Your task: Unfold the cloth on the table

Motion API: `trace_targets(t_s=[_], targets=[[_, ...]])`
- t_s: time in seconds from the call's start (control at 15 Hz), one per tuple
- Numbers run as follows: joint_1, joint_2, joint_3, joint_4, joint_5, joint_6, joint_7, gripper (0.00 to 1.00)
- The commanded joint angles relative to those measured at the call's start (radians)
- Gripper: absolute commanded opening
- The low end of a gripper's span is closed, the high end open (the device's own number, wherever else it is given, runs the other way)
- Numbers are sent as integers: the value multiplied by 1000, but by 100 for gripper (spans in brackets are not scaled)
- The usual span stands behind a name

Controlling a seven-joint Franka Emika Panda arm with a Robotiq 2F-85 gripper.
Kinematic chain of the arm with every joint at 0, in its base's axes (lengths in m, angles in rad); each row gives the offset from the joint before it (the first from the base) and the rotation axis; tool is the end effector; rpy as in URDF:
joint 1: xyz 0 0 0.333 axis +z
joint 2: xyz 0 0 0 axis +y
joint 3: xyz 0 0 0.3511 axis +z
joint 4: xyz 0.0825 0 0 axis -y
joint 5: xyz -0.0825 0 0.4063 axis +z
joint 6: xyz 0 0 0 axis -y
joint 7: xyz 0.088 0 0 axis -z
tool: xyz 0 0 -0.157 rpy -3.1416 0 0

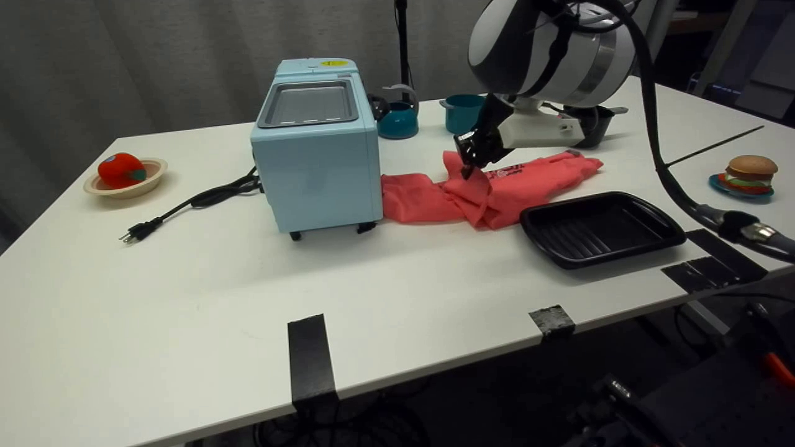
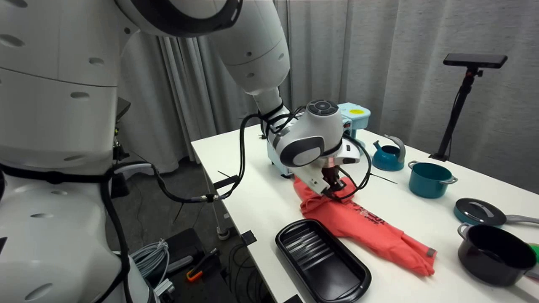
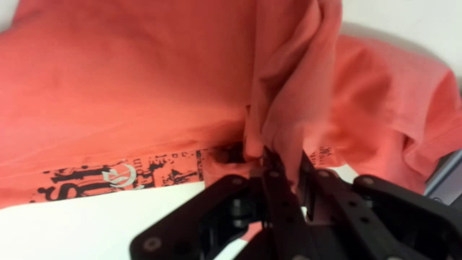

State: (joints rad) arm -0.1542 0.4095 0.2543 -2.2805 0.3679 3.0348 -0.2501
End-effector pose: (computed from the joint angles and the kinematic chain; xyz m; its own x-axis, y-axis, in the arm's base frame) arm 0.5994 0.0380 0.1779 0.9389 -0.0753 0.3359 -0.0160 -0.9843 -0.1757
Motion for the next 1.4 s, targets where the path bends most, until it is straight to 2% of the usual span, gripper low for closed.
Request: trace_targets(t_s=[0.0,0.2,0.47,0.6,0.67,0.73,0.87,1.13,1.27,1.33], targets=[[-24,-85,72,-109,4,87,-70,3],[-59,-102,160,-143,12,152,-109,3],[-154,-95,317,-135,21,136,-131,3],[-192,-92,373,-129,15,127,-137,3],[-212,-93,400,-128,15,120,-139,37],[-233,-93,424,-125,12,101,-143,38],[-296,-92,488,-112,15,24,-160,52],[-440,-109,604,-72,54,-221,-223,83],[-487,-146,618,-64,66,-309,-226,98],[-444,-176,559,-55,112,-349,-250,100]])
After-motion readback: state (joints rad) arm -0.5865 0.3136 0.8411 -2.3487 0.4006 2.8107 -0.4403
